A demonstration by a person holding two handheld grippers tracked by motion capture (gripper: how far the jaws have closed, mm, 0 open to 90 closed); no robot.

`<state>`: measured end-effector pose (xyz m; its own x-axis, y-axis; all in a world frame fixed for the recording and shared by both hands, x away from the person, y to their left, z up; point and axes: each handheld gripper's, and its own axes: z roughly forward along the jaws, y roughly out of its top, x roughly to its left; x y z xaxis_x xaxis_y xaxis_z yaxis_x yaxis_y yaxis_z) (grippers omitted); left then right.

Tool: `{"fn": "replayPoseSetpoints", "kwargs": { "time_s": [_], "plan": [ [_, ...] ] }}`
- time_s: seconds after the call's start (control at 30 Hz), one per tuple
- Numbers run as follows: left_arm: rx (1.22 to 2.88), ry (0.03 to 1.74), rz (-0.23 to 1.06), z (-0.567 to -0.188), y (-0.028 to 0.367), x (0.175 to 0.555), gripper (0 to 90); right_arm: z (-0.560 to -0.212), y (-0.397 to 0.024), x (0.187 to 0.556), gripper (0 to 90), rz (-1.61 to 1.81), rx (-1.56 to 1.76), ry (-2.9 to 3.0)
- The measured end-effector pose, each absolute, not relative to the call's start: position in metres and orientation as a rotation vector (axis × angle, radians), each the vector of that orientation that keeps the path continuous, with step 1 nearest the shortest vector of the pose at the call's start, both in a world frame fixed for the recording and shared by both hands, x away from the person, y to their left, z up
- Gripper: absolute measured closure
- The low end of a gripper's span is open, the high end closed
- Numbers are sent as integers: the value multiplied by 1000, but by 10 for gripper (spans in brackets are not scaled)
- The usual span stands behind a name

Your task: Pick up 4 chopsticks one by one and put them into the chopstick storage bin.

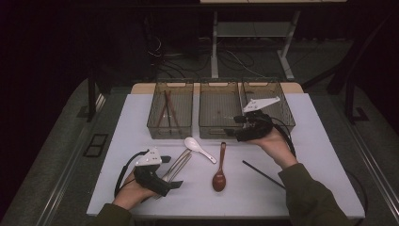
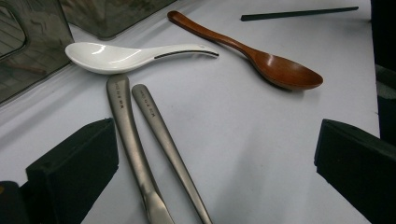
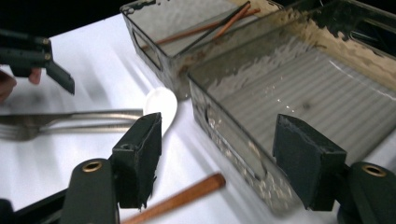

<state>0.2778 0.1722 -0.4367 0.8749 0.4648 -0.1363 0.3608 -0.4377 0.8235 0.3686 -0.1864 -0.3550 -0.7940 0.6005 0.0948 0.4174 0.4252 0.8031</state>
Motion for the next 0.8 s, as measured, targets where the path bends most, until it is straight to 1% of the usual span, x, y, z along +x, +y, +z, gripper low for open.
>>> {"fn": "replayPoseSetpoints", "kwargs": {
  "time_s": [0.33, 0.4, 0.5, 0.8],
  "plan": [
    [2080, 607, 135, -437, 172, 278, 0, -378, -224, 341, 332, 1281, 949, 2464],
    [2080, 607, 135, -437, 172, 278, 0, -385, -234, 334, 350, 1270, 955, 2477],
    [2082, 604, 138, -437, 171, 277, 0, -392, -244, 326, 351, 1239, 982, 2481],
    [2086, 602, 144, -436, 172, 276, 0, -408, -271, 300, 414, 1201, 1021, 2512]
  ]
}}
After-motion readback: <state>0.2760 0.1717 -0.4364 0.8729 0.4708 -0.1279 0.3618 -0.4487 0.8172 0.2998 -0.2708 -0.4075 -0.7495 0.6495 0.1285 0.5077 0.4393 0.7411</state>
